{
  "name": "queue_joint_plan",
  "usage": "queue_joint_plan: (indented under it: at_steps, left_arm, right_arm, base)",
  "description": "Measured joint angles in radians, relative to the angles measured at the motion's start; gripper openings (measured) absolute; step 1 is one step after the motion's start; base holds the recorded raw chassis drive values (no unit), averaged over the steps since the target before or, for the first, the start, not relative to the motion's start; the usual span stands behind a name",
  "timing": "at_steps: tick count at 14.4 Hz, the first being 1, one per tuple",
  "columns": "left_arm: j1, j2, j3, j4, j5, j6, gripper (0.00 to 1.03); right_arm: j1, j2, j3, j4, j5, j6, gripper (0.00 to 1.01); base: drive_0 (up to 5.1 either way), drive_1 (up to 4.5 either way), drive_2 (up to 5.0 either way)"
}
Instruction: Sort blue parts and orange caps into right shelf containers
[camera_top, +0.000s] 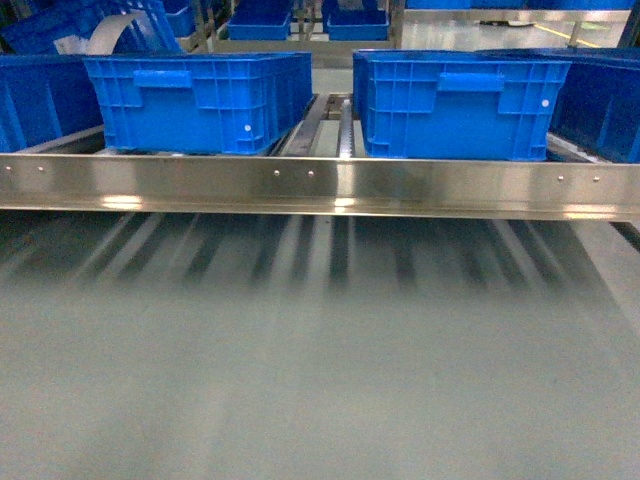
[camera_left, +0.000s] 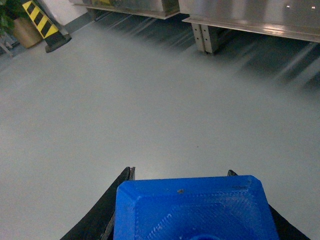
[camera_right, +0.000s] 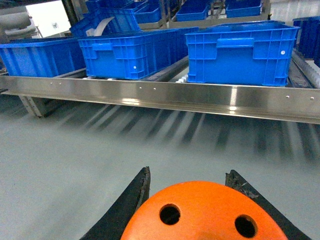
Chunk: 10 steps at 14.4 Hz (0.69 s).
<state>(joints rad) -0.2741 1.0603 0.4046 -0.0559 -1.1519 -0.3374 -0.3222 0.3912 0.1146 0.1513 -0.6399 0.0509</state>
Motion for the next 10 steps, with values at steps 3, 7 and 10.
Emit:
queue_joint_plan:
  at_steps: [3, 7, 10]
  left_arm:
    - [0.000, 0.000, 0.000, 0.000, 0.000, 0.000, 0.44]
    - [0.000, 0.000, 0.000, 0.000, 0.000, 0.000, 0.44]
    - [0.000, 0.000, 0.000, -0.002, 0.001, 0.000, 0.44]
  right_arm:
    - [0.000, 0.000, 0.000, 0.000, 0.000, 0.000, 0.41]
    - [0.000, 0.000, 0.000, 0.001, 0.000, 0.000, 0.41]
    - [0.000, 0.000, 0.000, -0.001, 0.000, 0.000, 0.41]
  base:
    - [0.0, 0.00, 0.0]
    - [0.0, 0.00, 0.0]
    - [0.0, 4.24, -4.3]
